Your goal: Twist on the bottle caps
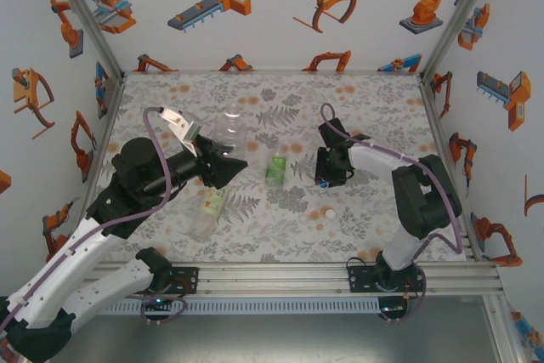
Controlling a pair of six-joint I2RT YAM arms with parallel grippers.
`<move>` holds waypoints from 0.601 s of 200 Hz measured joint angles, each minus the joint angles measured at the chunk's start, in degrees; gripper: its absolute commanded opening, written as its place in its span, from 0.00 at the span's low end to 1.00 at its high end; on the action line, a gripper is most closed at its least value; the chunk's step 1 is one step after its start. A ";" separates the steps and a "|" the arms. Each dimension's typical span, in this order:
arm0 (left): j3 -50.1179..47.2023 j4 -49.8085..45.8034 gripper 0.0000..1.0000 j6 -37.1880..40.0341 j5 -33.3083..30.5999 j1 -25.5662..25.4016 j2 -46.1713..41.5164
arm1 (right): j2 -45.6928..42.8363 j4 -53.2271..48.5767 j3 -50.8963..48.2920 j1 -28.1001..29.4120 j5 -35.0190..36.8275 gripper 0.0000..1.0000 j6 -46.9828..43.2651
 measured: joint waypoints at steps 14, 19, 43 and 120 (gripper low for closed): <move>0.00 0.02 0.00 -0.20 -0.07 0.00 -0.04 | 0.35 -1.09 0.44 0.83 1.55 0.41 -0.44; 0.00 0.02 0.00 -0.24 -0.09 0.00 -0.04 | 0.50 -1.36 0.63 1.05 2.05 0.40 -0.63; 0.00 0.09 0.00 -0.52 -0.17 0.00 -0.04 | 1.60 -3.06 1.97 2.12 4.24 0.38 -1.49; -0.28 0.11 0.00 -0.81 -0.81 0.00 -0.72 | 3.26 -5.33 4.22 2.80 5.70 0.41 -2.99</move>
